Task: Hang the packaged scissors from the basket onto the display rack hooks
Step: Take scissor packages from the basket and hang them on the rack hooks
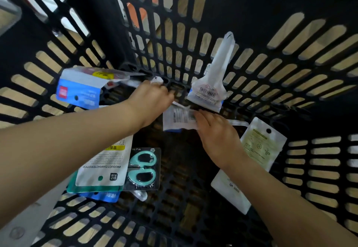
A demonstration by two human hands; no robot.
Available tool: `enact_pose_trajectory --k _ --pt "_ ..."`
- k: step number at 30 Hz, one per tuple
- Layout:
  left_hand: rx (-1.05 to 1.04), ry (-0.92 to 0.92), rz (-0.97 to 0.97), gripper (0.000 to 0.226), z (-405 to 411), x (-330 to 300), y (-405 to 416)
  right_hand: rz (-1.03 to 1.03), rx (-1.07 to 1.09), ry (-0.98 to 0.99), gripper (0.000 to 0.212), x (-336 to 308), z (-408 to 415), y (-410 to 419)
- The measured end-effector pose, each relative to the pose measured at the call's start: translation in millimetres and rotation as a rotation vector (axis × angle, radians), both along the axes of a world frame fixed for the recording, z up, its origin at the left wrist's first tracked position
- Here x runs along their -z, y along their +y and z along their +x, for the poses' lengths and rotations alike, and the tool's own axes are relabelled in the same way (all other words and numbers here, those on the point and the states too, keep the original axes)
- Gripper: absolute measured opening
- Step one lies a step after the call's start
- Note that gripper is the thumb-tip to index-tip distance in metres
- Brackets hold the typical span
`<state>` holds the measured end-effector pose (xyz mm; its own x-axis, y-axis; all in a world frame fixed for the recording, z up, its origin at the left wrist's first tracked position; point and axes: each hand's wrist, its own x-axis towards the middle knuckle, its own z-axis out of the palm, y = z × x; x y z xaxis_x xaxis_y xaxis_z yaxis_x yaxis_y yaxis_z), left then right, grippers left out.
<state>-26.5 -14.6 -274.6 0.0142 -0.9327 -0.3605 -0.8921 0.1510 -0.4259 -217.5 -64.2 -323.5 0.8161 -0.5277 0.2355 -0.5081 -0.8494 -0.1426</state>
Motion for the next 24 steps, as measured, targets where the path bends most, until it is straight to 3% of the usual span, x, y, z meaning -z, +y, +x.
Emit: enact_pose_trajectory --k 2,5,9,12,14,17,21,24 --pt "-0.083 0.046 0.076 0.031 -4 -9 0 0.011 0.032 -0.042 0.017 -7 -5 -1" --pt "-0.158 0.078 0.196 0.025 -6 -29 2 0.117 0.056 -0.109 0.029 -20 -17 4" --pt "0.020 -0.015 0.383 0.023 -9 -43 23 0.352 0.155 -0.166 0.031 -40 -18 5" --pt "0.168 0.014 0.508 0.022 -18 -36 38 0.507 0.382 -0.369 0.023 -52 -6 7" --pt "0.435 0.100 0.378 0.011 -22 -22 49 0.661 0.507 -0.445 0.018 -56 3 5" --pt "0.545 0.176 0.247 0.032 -27 -10 59 1.073 0.509 -0.420 0.025 -46 17 6" --pt "0.328 0.318 0.183 0.044 -29 -15 60 1.338 0.584 -0.175 0.018 -14 20 14" --pt "-0.213 0.363 0.095 0.023 -23 -20 54 1.376 0.653 -0.057 0.022 -14 16 14"
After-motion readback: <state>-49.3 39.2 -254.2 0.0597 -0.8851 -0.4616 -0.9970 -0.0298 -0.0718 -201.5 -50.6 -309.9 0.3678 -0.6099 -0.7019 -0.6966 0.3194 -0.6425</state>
